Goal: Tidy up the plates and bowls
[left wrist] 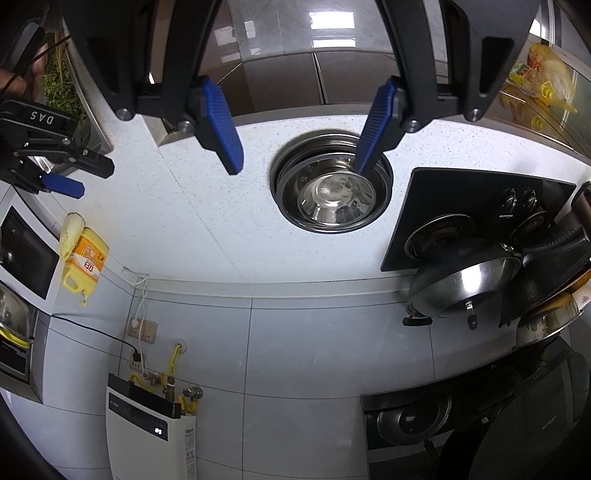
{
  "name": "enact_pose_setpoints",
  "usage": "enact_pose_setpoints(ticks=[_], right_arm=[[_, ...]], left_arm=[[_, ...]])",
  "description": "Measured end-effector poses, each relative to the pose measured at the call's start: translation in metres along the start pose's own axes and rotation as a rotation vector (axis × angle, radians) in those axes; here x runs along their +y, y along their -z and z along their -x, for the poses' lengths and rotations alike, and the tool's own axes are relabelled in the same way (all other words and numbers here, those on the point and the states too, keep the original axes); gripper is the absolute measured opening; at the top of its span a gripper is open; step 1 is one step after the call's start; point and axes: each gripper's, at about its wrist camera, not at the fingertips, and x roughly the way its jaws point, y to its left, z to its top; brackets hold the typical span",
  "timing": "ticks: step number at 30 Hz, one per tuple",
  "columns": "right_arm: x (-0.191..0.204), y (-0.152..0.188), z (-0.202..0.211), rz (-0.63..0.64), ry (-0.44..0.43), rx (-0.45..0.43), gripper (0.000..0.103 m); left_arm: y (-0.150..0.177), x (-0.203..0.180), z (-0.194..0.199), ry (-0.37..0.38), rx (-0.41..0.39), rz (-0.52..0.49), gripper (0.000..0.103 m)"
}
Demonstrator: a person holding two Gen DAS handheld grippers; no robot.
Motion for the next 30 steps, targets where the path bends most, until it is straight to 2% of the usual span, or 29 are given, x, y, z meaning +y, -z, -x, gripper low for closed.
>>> enact_pose_setpoints(ticks=[30], right_arm=[[0.0047,-0.0031,-0.0077,0.016,-0.011,0.005,0.067]], left_arm=[[-0.0038,0.0009,-0.0045,0.009,-0.007,-0.019,0.061]])
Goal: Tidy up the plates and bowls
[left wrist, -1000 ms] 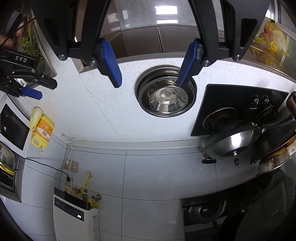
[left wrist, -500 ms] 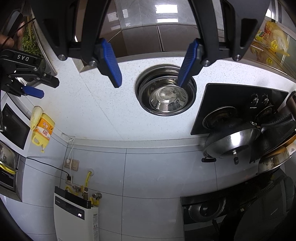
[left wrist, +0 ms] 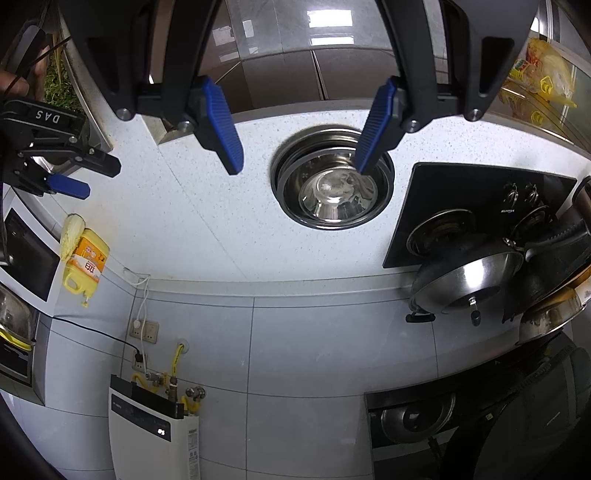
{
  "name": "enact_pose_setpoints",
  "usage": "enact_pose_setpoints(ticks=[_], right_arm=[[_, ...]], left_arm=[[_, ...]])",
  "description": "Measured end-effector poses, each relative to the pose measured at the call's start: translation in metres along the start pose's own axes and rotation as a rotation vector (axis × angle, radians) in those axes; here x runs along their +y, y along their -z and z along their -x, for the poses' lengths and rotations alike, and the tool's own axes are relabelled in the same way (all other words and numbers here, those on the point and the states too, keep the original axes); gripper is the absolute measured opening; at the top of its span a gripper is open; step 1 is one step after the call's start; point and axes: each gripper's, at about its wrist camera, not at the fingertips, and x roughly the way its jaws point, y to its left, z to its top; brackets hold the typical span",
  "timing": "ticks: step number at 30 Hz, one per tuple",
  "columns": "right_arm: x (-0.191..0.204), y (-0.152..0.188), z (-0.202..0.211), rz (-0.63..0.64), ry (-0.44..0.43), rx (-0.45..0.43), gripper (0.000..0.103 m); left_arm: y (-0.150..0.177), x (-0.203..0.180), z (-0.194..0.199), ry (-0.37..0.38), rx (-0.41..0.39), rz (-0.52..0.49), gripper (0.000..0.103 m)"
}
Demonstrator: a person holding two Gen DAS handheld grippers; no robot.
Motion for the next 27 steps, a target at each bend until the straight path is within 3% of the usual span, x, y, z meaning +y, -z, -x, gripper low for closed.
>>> enact_pose_setpoints(ticks=[7,27], right_arm=[[0.004,0.0,-0.005,-0.04,0.039,0.0,0.067],[-0.003,-0.008,-0.011,0.003,0.039,0.017,0.067]], left_arm=[[-0.005,0.012,-0.013,0.038,0.007,-0.031,0.061],[-0.005,0.004,-0.018,-0.006,0.021,-0.01,0.061]])
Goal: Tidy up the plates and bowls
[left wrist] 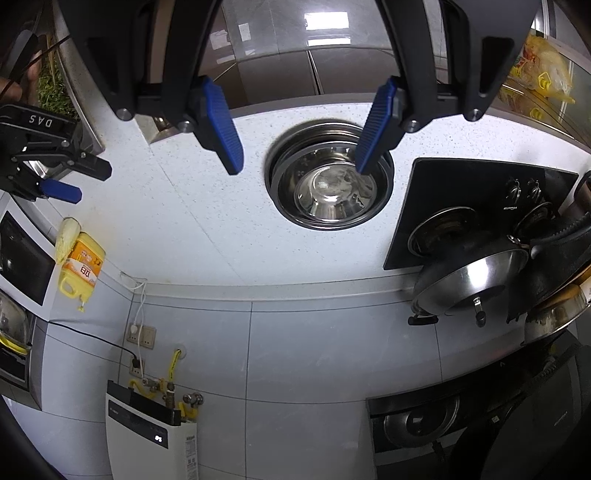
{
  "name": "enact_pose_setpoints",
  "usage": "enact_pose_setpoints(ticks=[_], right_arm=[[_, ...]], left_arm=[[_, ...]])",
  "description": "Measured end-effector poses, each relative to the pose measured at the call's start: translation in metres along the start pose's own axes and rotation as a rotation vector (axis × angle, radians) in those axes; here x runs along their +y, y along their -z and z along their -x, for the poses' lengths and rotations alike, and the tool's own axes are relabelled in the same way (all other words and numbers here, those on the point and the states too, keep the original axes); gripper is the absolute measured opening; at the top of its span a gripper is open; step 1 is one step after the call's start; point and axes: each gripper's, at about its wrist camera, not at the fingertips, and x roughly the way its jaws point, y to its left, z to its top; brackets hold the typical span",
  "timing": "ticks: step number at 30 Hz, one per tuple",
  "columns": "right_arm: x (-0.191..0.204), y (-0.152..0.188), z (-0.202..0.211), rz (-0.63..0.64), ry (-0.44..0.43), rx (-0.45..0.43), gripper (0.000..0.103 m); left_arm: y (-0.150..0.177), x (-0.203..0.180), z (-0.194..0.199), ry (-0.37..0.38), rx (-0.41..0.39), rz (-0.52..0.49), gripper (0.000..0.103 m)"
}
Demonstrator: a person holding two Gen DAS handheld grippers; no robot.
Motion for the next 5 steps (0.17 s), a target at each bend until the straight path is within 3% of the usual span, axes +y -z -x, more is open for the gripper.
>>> enact_pose_setpoints(ticks=[5], right_arm=[[-0.0054,0.0023,0.0018,-0.002,-0.002,0.001,0.067]], left_arm=[[-0.0002,-0.0042,0.0026,0.008,-0.001,0.0,0.061]])
